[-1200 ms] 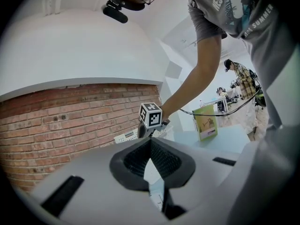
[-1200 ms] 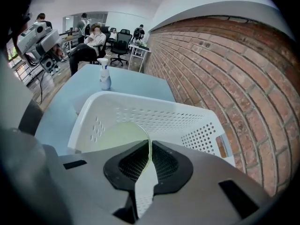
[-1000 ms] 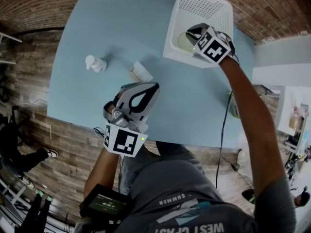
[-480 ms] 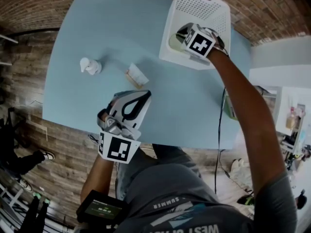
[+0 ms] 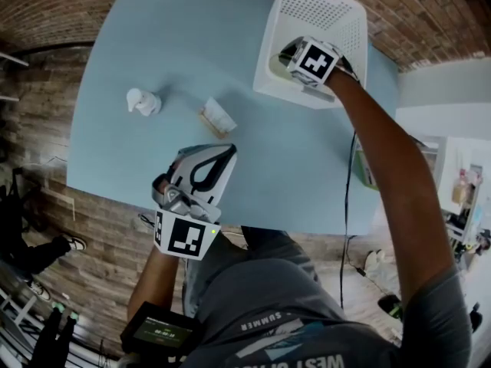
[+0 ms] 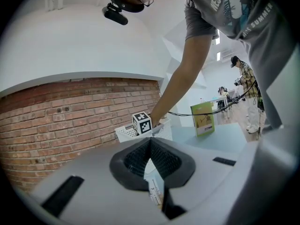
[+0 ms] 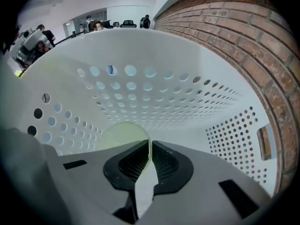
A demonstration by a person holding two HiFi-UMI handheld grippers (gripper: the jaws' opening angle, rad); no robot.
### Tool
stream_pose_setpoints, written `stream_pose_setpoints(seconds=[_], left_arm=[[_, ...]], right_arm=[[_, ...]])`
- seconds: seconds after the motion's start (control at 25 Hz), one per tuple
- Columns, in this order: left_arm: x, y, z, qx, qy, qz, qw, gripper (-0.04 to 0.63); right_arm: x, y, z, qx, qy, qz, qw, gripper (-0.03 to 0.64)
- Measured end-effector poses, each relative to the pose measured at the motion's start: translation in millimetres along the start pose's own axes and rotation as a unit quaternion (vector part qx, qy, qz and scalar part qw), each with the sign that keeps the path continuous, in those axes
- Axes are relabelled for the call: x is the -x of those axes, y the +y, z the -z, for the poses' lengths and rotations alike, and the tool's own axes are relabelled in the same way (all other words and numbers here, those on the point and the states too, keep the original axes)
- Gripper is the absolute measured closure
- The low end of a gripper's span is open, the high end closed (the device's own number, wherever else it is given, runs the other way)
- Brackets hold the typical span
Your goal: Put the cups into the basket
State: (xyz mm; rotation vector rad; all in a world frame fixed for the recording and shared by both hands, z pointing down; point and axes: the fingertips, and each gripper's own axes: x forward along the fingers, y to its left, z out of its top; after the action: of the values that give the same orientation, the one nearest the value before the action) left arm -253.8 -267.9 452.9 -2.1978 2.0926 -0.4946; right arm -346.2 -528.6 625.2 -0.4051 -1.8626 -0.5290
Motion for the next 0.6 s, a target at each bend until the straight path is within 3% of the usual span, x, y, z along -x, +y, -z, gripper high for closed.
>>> stream_pose_setpoints(seconds=[0.32,0.6], left_arm=[[-1,-3,1,0.013,-0.01,0.0,0.9999,0.597],[-6,-4,-6,0.004,-0.018,0.009,0.9998,0.597]], right_arm=[[-7,-5,9,-0.024,0.004,-0.004,1.0,0.582],[18,-16,-4,0.011,-0.021,0.039,0.999,0.532]])
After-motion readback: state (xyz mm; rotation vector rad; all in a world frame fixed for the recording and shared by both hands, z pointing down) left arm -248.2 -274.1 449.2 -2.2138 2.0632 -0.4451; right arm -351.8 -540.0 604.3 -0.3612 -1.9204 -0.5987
